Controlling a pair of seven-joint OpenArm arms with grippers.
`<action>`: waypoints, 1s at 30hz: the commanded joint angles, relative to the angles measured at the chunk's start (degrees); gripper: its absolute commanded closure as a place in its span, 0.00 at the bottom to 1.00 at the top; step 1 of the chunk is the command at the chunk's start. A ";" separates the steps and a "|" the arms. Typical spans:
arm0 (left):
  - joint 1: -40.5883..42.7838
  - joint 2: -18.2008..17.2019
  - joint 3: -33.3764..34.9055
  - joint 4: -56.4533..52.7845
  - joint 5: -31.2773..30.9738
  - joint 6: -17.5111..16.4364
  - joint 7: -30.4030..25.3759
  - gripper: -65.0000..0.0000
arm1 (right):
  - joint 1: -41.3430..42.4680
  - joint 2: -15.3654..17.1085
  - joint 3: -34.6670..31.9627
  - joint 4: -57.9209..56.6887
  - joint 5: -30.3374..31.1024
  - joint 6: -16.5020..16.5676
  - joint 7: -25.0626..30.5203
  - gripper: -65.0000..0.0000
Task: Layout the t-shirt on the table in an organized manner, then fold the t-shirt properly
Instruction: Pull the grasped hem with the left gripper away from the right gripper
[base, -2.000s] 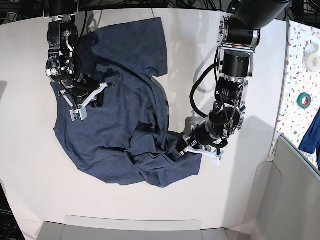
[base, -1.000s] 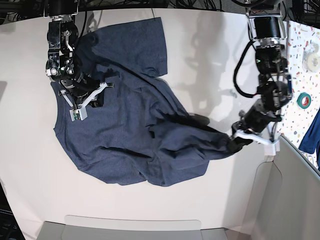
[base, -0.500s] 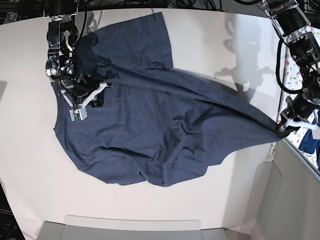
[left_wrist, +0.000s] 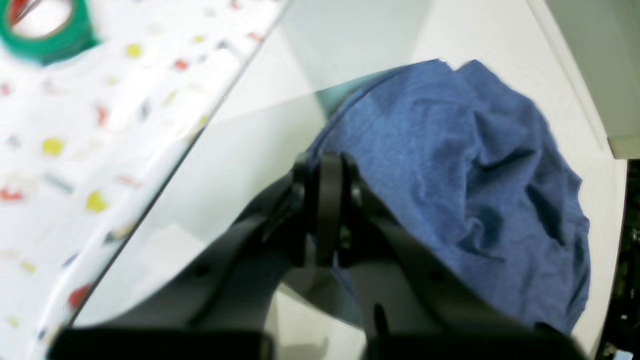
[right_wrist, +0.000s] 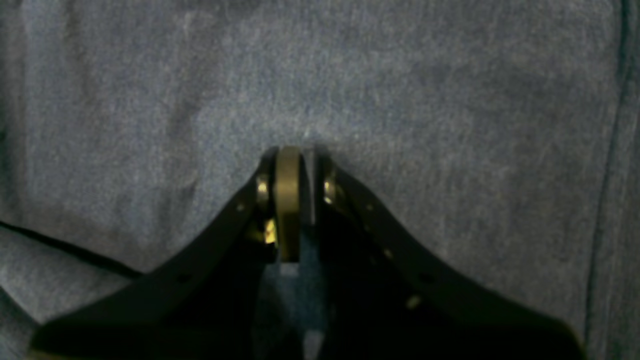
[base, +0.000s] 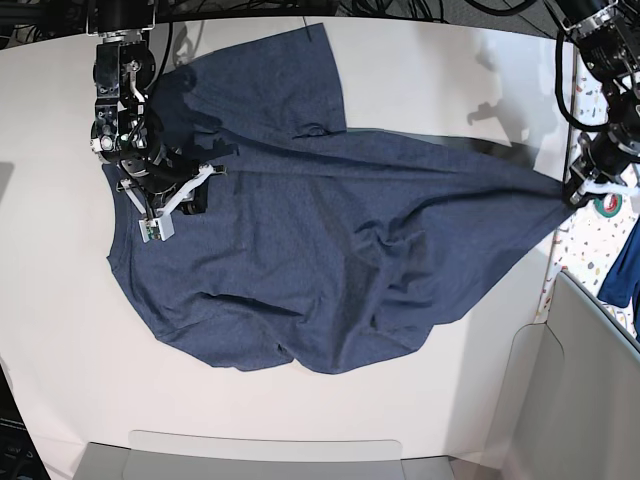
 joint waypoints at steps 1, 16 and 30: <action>0.43 0.02 -0.59 1.00 -1.11 -0.12 -0.25 1.00 | -1.50 0.41 -0.21 -1.36 -2.37 -0.40 -7.55 0.91; 6.15 6.27 -3.67 1.00 -1.11 -0.20 -0.25 1.00 | -1.41 0.32 -0.21 -1.36 -2.37 -0.40 -7.55 0.91; 6.06 6.35 -6.13 0.73 -1.11 0.24 0.10 0.69 | -1.41 0.23 -0.21 -1.36 -2.37 -0.40 -7.55 0.91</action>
